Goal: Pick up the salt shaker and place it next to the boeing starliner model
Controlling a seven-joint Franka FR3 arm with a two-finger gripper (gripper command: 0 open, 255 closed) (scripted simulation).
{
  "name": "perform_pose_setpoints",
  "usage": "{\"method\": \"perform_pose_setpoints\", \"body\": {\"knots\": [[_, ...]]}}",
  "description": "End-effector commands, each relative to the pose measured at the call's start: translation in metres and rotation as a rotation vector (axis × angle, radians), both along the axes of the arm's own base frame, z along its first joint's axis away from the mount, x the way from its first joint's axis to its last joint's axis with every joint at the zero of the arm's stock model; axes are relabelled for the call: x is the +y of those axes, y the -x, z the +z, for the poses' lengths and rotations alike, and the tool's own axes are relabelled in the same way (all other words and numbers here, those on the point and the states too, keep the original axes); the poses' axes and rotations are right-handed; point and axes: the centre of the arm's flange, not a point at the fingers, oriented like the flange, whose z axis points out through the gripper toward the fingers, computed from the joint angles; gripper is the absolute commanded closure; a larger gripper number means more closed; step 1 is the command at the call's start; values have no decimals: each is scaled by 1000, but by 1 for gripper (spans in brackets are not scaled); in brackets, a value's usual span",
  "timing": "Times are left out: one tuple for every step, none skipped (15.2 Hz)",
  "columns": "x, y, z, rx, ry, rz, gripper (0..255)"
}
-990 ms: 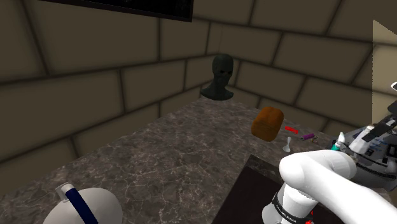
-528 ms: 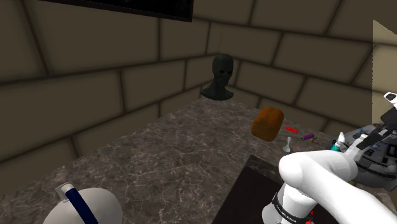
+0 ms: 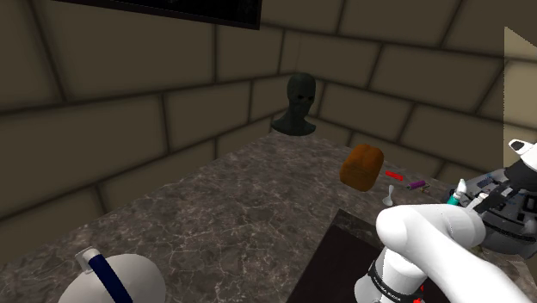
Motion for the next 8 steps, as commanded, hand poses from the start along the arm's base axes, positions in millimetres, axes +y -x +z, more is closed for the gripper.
{"method": "perform_pose_setpoints", "body": {"knots": [[-1, -1, -11, 0, 0, 0, 255], [-1, -1, -17, 0, 0, 0, 255], [-1, -1, -22, 0, 0, 0, 255], [-1, -1, -27, 0, 0, 0, 255], [-1, -1, -32, 0, 0, 0, 255], [-1, -1, -38, 0, 0, 0, 255], [-1, -1, -43, 0, 0, 0, 255], [-1, -1, -48, 0, 0, 0, 255]]}}
